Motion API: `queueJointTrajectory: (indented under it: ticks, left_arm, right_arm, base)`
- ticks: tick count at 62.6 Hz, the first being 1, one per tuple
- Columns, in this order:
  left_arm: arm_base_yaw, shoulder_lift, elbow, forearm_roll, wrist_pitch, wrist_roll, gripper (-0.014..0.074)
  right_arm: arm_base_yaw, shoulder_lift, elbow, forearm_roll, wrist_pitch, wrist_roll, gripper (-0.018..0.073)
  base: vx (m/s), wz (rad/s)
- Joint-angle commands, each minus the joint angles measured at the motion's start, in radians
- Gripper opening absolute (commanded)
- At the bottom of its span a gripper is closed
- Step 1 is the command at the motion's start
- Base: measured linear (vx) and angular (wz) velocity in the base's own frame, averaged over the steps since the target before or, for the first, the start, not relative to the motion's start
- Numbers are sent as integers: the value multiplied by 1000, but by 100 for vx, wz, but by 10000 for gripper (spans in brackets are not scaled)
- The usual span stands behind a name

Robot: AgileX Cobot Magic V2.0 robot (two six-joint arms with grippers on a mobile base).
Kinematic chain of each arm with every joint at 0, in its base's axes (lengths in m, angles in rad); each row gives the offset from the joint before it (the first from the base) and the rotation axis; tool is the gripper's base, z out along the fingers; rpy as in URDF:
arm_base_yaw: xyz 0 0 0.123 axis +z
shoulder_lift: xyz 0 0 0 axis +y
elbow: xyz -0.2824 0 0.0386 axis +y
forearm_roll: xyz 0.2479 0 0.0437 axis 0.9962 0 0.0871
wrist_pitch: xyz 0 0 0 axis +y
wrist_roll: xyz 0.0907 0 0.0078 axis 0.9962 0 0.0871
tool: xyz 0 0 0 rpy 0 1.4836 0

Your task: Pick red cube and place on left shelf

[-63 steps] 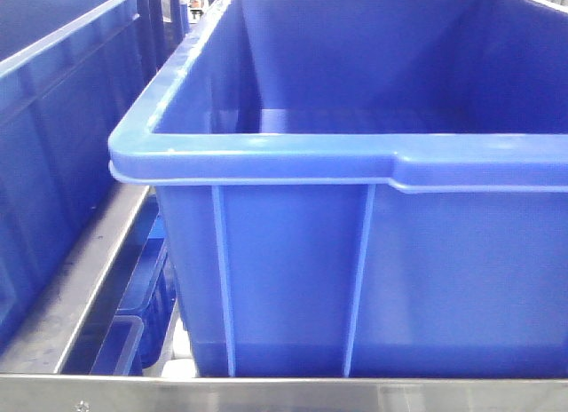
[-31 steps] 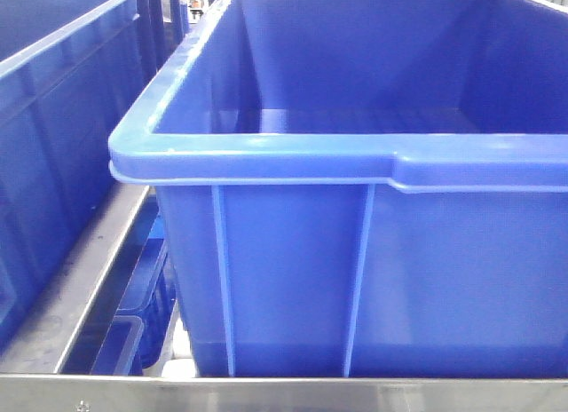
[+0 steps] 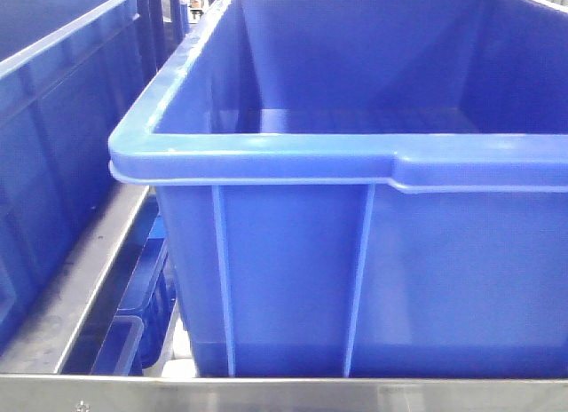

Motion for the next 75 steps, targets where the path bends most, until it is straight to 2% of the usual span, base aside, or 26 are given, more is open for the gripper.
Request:
queueJointTrajectory:
  ticks: [1,12,17,31,45,52,66,75]
  left_arm:
    - [-5,-15,24,-9,-61,-6,90]
    - [-5,-15,24,-9,-61,-6,90]
    - [-5,-15,24,-9,-61,-6,90]
    - [-5,-15,24,-9,-61,-6,90]
    - [-5,-15,24,-9,-61,-6,90]
    - [-5,-15,24,-9,-61,-6,90]
    - [-5,-15,24,-9,-61,-6,90]
    - [-5,-15,24,-9,-61,-6,90]
  right_arm:
    - [-5,10,-28,-11,-96,-9,22]
    - [-9,10,-24,-9,-106,-9,22]
    - [-35,10,-13,16,-148,-9,22]
    - [-240,-9,72,75,-373,-99,22]
    - [-450,-146,182,88,-391,-99,22]
    - [-523,-229,247,121,-391,-99,22]
    - [-545,-288,403,196,-494,-98,22]
    - [-545,-288,398,196,-461,-98,22]
  base:
    - [0,0]
    - [0,0]
    - [0,0]
    - [0,0]
    - [0,1]
    - [0,0]
    - [0,0]
    - [0,0]
